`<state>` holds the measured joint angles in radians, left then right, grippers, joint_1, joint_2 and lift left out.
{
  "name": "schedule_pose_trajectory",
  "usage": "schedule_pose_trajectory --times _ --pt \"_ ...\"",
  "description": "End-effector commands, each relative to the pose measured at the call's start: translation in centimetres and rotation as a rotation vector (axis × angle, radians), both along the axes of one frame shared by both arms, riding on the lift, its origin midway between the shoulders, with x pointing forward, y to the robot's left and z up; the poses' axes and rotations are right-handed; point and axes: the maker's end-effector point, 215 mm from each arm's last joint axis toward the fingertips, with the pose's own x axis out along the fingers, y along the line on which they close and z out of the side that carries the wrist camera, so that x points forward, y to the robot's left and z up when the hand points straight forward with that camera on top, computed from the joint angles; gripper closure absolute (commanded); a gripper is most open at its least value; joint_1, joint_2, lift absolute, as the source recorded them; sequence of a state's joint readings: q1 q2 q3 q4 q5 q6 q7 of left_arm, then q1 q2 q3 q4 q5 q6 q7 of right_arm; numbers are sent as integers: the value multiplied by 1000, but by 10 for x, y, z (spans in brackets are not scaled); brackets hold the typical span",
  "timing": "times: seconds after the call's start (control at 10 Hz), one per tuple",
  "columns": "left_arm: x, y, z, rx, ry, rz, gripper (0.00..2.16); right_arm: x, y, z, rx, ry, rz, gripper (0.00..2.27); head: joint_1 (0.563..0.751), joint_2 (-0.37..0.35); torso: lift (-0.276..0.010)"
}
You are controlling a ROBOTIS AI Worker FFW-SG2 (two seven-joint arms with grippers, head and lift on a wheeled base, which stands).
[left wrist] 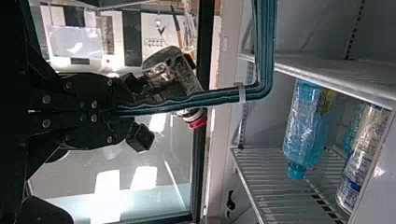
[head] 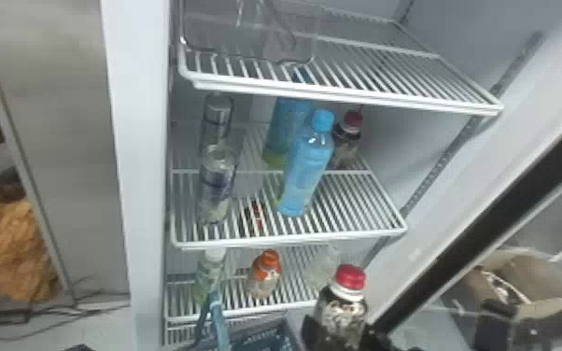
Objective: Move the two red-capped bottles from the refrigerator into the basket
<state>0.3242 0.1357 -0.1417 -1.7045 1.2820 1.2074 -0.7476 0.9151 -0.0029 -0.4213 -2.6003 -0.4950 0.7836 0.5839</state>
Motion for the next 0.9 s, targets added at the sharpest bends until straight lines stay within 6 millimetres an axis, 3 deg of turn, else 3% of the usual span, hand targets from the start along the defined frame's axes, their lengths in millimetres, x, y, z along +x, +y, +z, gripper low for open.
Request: schedule_pose_trajectory --times 0.0,0.2,0.3,0.4,0.6,0.7,0.8 --pt "2 -1 1 2 -8 -2 1200 -6 28 -11 71 39 46 1277 695 -350 0" --pt "8 -1 6 -4 -21 9 1200 -18 56 -28 120 106 99 1277 695 -350 0" --pt "9 -1 7 -6 -25 5 1200 -22 57 -36 123 128 104 1273 695 -350 0" --pt "9 -2 10 -15 -28 6 1200 -22 55 -39 113 134 102 1018 695 -350 0" --pt "8 -4 10 -17 -27 2 1200 -21 46 -41 86 134 91 156 695 -350 0" --pt "7 -4 10 -17 -24 3 1200 -20 43 -39 87 128 86 50 695 -350 0" --pt "7 -3 10 -19 -23 3 1200 -18 40 -36 87 121 77 134 695 -350 0"
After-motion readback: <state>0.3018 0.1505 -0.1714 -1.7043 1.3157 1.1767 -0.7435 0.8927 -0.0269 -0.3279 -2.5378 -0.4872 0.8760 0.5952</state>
